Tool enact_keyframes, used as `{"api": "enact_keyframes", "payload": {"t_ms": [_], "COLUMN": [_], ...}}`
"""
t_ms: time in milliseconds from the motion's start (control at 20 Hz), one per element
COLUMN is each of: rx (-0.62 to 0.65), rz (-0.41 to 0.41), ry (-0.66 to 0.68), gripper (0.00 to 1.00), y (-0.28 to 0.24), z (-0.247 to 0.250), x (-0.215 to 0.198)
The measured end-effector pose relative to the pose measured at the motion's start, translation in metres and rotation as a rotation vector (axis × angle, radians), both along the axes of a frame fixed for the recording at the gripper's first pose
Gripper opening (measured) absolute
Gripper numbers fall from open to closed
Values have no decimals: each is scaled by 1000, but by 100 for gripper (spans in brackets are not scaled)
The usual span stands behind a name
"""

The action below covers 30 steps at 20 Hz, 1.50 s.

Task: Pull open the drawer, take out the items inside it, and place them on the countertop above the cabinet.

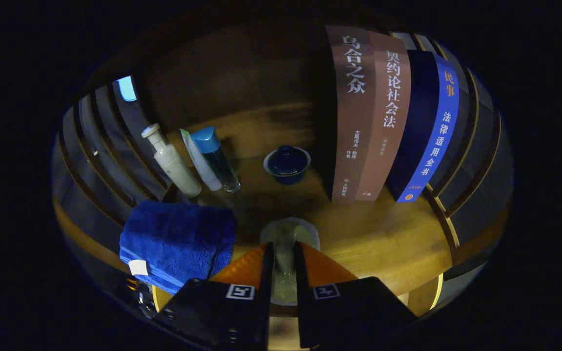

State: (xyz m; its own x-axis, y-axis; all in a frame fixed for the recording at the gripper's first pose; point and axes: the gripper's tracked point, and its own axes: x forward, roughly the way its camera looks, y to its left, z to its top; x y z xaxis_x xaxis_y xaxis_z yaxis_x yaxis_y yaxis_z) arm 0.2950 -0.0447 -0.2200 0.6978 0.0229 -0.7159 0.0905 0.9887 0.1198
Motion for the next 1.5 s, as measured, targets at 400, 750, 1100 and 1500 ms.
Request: {"api": "enact_keyframes", "payload": {"t_ms": [400, 750, 1100, 1500], "rx": [-8, -78, -86, -136], "rz": [6, 15, 31, 26], "ry": [-66, -262, -498, -585], "gripper": [100, 100, 100, 99], "y": [1, 7, 17, 26], "z": [19, 58, 67, 19], "x": [-15, -85, -205, -319]}}
